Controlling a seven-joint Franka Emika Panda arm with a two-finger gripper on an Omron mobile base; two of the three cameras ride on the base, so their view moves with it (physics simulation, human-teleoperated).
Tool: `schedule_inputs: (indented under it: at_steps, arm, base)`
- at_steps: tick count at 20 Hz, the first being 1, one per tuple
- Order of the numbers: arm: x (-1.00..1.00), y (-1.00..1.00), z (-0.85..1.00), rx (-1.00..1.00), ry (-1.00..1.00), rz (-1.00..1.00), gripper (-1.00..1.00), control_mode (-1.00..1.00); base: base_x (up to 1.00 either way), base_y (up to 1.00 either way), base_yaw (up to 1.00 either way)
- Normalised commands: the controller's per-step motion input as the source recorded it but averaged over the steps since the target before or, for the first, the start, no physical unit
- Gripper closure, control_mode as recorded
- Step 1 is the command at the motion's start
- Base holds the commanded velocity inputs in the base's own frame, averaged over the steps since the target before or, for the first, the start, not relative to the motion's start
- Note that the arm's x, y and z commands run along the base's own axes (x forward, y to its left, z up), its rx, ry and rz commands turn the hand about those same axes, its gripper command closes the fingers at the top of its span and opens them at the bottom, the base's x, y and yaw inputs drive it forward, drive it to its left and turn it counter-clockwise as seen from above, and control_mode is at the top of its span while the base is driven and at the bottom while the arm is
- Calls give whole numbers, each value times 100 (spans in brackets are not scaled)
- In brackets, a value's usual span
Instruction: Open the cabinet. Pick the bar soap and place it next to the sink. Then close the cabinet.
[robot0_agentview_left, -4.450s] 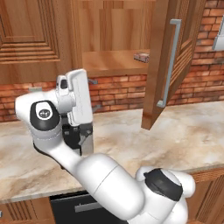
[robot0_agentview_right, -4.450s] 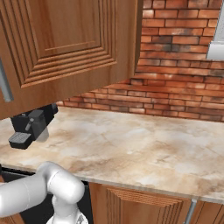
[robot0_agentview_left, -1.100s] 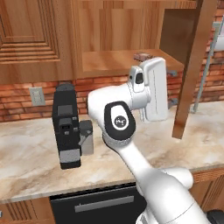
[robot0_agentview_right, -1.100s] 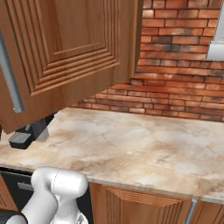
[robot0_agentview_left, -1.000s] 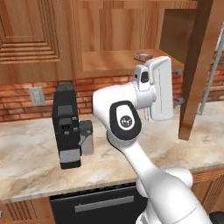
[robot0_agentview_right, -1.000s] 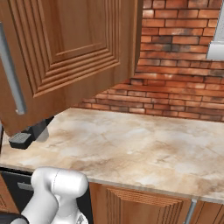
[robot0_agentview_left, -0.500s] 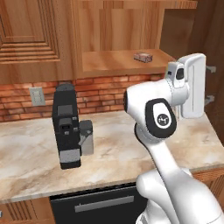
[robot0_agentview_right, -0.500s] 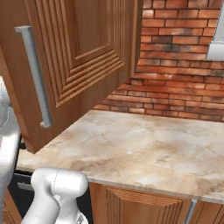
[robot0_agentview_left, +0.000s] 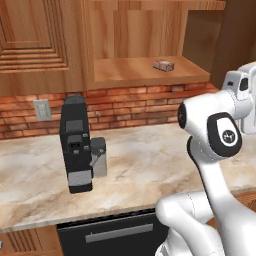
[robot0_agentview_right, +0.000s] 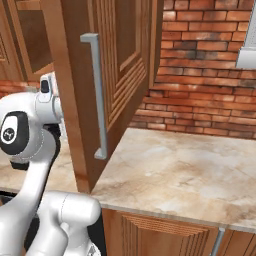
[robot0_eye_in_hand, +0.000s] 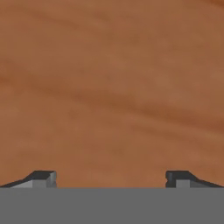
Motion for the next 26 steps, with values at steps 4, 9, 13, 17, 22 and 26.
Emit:
schedule_inputs:
  at_steps: [4,9,13,17,22,26]
  arm:
    - [0,-58,0,0,0,3,-100,-100]
    - [-1,-8,18,0,0,3,-100,-100]
    - [-7,4,31,1,-1,4,-100,-100]
    - [-7,12,26,6,-3,5,-100,-100]
    - [0,31,14,9,-3,6,-100,-100]
    - [0,51,0,7,-5,6,-100,-100]
  base:
    - [0,0,0]
    - [0,0,0]
    - [0,0,0]
    - [0,0,0]
    - [0,0,0]
    - [0,0,0]
